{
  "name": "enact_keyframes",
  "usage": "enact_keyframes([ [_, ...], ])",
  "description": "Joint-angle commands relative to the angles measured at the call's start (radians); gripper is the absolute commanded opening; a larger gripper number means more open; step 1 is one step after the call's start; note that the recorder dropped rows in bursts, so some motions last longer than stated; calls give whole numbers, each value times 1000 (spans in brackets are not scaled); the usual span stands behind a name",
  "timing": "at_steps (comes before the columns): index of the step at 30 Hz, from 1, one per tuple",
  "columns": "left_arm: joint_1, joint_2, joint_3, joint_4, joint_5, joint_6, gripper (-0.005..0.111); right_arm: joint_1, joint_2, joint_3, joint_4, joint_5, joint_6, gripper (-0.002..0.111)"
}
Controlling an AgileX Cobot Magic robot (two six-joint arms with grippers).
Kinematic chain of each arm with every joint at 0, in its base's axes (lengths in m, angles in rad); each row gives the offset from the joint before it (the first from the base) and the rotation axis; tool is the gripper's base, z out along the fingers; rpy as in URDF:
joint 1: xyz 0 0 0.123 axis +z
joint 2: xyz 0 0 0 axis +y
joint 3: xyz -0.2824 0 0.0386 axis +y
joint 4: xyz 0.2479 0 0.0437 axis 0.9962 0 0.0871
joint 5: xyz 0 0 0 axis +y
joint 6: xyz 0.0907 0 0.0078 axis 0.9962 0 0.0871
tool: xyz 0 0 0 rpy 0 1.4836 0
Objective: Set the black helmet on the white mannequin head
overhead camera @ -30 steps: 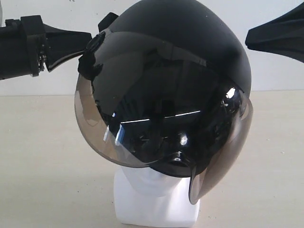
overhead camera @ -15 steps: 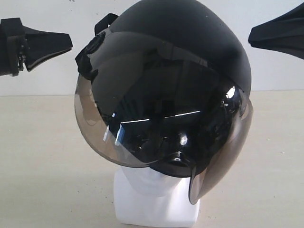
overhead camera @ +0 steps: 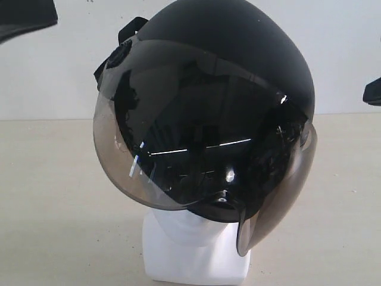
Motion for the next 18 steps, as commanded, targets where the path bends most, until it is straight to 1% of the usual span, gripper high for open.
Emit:
enact_keyframes([
  [1, -79, -38, -138, 164, 7, -163, 4, 1, 70, -6, 0, -7, -11, 0],
  [2, -109, -38, -179, 205, 7, -197, 4, 0, 85, -6, 2, -11, -13, 0],
  [5, -157, -36, -219, 205, 30, -223, 4, 1, 91, -6, 16, -10, -13, 0],
  [13, -280, 78, -220, 205, 79, -212, 4, 1, 91, -6, 56, -9, -21, 0],
  [18, -318, 129, -220, 205, 111, -208, 4, 1, 91, -6, 56, -3, -25, 0],
])
